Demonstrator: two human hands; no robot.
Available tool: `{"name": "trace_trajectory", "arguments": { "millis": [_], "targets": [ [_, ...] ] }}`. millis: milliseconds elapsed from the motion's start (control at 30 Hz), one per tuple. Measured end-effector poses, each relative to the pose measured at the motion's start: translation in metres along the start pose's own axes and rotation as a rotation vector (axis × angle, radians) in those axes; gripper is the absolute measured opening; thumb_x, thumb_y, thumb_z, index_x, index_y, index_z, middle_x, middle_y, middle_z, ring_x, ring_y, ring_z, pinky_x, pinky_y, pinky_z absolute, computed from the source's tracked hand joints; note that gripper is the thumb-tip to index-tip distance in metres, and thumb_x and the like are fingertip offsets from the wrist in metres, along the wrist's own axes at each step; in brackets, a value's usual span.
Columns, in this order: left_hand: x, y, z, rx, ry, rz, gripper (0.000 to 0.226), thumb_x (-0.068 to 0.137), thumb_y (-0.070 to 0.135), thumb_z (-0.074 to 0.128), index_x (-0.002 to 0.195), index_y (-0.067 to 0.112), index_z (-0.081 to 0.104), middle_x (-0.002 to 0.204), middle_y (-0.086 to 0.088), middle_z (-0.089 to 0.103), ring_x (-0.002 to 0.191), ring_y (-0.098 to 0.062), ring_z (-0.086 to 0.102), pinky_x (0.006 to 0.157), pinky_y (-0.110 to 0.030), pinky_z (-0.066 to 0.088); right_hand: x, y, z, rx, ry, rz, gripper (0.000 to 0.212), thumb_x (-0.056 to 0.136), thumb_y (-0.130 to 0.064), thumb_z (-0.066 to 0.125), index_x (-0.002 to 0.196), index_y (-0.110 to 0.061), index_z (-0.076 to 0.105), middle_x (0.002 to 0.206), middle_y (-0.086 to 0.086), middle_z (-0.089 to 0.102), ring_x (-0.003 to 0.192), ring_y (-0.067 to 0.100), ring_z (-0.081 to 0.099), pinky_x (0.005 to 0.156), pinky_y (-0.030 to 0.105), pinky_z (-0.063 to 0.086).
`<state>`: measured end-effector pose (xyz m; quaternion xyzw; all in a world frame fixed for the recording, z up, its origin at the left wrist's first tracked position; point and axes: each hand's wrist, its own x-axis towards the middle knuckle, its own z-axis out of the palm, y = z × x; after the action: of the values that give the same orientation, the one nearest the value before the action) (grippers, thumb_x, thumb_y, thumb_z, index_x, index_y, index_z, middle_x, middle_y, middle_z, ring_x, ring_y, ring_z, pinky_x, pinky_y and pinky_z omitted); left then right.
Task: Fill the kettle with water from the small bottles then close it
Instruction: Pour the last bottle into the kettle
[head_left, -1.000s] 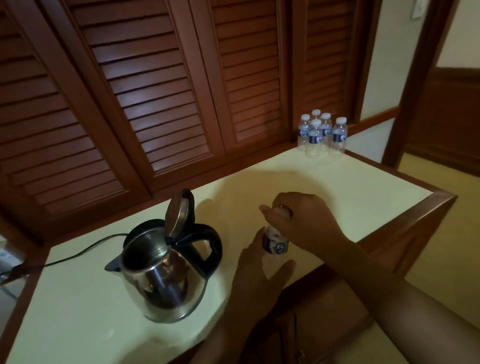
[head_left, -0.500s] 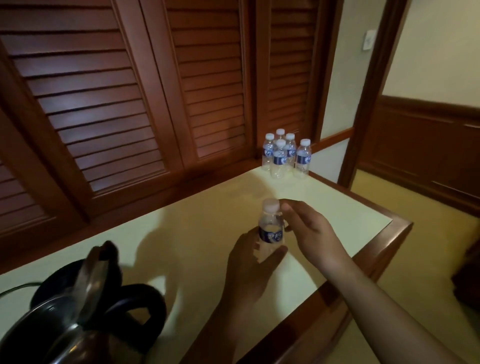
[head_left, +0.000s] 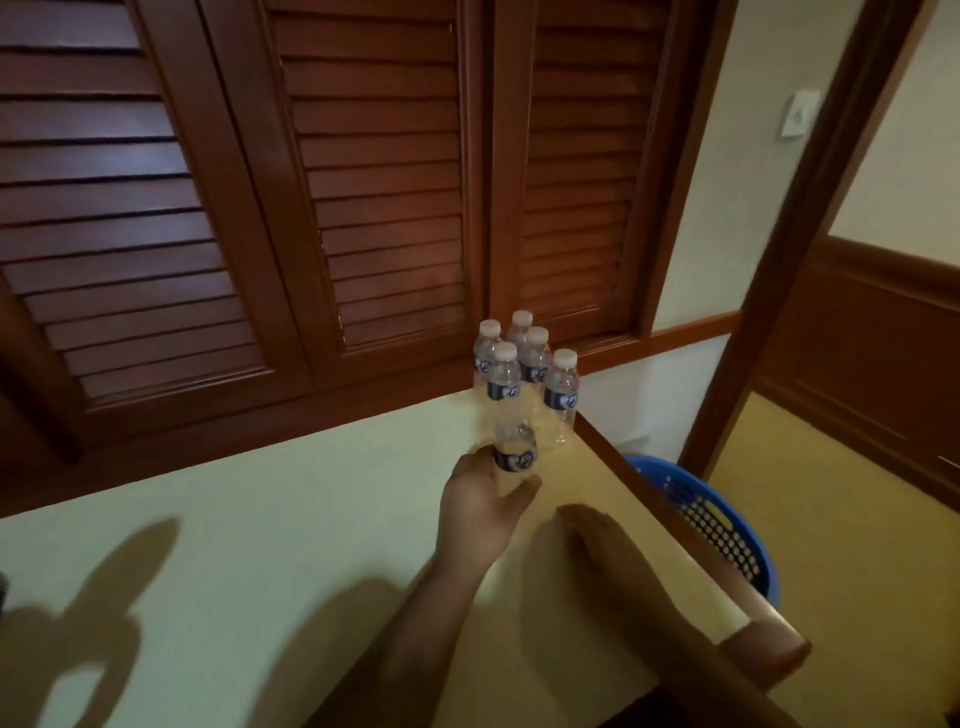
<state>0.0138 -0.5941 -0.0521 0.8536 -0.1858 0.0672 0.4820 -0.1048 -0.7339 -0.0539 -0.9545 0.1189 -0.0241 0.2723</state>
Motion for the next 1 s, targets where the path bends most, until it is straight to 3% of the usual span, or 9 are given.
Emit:
{"name": "trace_trajectory", "arguments": {
  "millis": [133, 233, 300, 600, 700, 767, 833, 933, 1000],
  "targets": [
    [0.023, 0.005, 0.025, 0.027, -0.004, -0.081, 0.039, 0.086, 0.044, 0.08, 0.116, 0.023, 0.069, 0.107, 0.005, 0.07, 0.098, -0.016, 0.065, 0.084, -0.034, 0.056, 0.021, 0.022, 0.016, -0.092, 0.089, -0.156, 0.059, 0.097, -0.039, 0.027, 0.132, -0.005, 0.061, 0.135, 0.014, 0.062, 0.128, 0.03, 0.058, 0.112, 0.042, 0.033],
    [0.038, 0.007, 0.037, 0.046, 0.028, -0.104, 0.04, 0.084, 0.049, 0.08, 0.111, 0.021, 0.07, 0.101, 0.004, 0.071, 0.093, -0.017, 0.065, 0.078, -0.034, 0.054, 0.021, 0.02, 0.018, -0.097, 0.071, -0.169, 0.074, 0.096, -0.053, 0.009, 0.146, -0.014, 0.047, 0.155, 0.004, 0.044, 0.148, 0.017, 0.033, 0.121, 0.033, 0.007],
    [0.046, 0.006, 0.042, 0.043, 0.042, -0.118, 0.039, 0.083, 0.046, 0.081, 0.11, 0.02, 0.07, 0.1, 0.003, 0.073, 0.092, -0.018, 0.066, 0.077, -0.033, 0.054, 0.021, 0.024, 0.017, -0.082, 0.062, -0.176, 0.083, 0.093, -0.061, -0.004, 0.152, -0.02, 0.038, 0.161, -0.001, 0.034, 0.152, 0.011, 0.018, 0.121, 0.029, -0.002],
    [0.052, 0.006, 0.05, 0.064, 0.04, -0.183, 0.033, 0.083, 0.041, 0.081, 0.106, 0.02, 0.07, 0.097, 0.007, 0.075, 0.087, -0.01, 0.067, 0.074, -0.024, 0.05, 0.024, 0.027, 0.02, -0.052, 0.04, -0.19, 0.109, 0.078, -0.072, -0.026, 0.154, -0.022, 0.035, 0.163, -0.001, 0.031, 0.153, 0.013, 0.014, 0.122, 0.032, -0.005],
    [0.047, 0.009, 0.044, 0.036, 0.013, -0.212, 0.035, 0.081, 0.043, 0.082, 0.105, 0.023, 0.069, 0.097, 0.011, 0.072, 0.087, -0.006, 0.065, 0.074, -0.022, 0.049, 0.021, 0.026, 0.02, -0.025, 0.054, -0.194, 0.096, 0.09, -0.068, -0.014, 0.149, -0.018, 0.043, 0.159, 0.003, 0.04, 0.152, 0.015, 0.023, 0.123, 0.033, 0.001],
    [0.037, 0.014, 0.034, 0.008, 0.02, -0.228, 0.037, 0.081, 0.045, 0.082, 0.11, 0.024, 0.069, 0.102, 0.011, 0.072, 0.093, -0.007, 0.066, 0.08, -0.026, 0.054, 0.018, 0.026, 0.021, 0.003, 0.116, -0.232, 0.072, 0.102, -0.056, 0.011, 0.142, -0.013, 0.052, 0.15, 0.007, 0.051, 0.147, 0.018, 0.034, 0.124, 0.031, 0.008],
    [0.018, 0.017, 0.02, -0.005, 0.045, -0.25, 0.039, 0.084, 0.047, 0.079, 0.114, 0.025, 0.067, 0.101, 0.01, 0.07, 0.094, -0.011, 0.066, 0.084, -0.03, 0.056, 0.014, 0.024, 0.02, 0.075, 0.171, -0.233, 0.057, 0.102, -0.044, 0.028, 0.139, -0.012, 0.057, 0.146, 0.006, 0.055, 0.141, 0.013, 0.039, 0.121, 0.022, 0.011],
    [-0.027, 0.022, -0.003, -0.075, 0.06, -0.254, 0.044, 0.09, 0.048, 0.071, 0.127, 0.026, 0.066, 0.097, 0.008, 0.069, 0.092, -0.009, 0.066, 0.083, -0.024, 0.055, 0.008, 0.02, 0.014, 0.181, 0.153, -0.209, 0.044, 0.103, -0.038, 0.041, 0.141, -0.02, 0.055, 0.145, -0.005, 0.054, 0.132, -0.001, 0.039, 0.109, 0.006, 0.012],
    [-0.062, 0.024, -0.021, -0.125, 0.062, -0.237, 0.045, 0.09, 0.049, 0.064, 0.129, 0.027, 0.066, 0.099, 0.009, 0.071, 0.094, -0.008, 0.069, 0.085, -0.022, 0.056, 0.0, 0.01, 0.014, 0.191, 0.149, -0.273, 0.04, 0.103, -0.035, 0.047, 0.14, -0.023, 0.056, 0.142, -0.007, 0.057, 0.129, 0.0, 0.045, 0.106, 0.002, 0.015]
  ]
}}
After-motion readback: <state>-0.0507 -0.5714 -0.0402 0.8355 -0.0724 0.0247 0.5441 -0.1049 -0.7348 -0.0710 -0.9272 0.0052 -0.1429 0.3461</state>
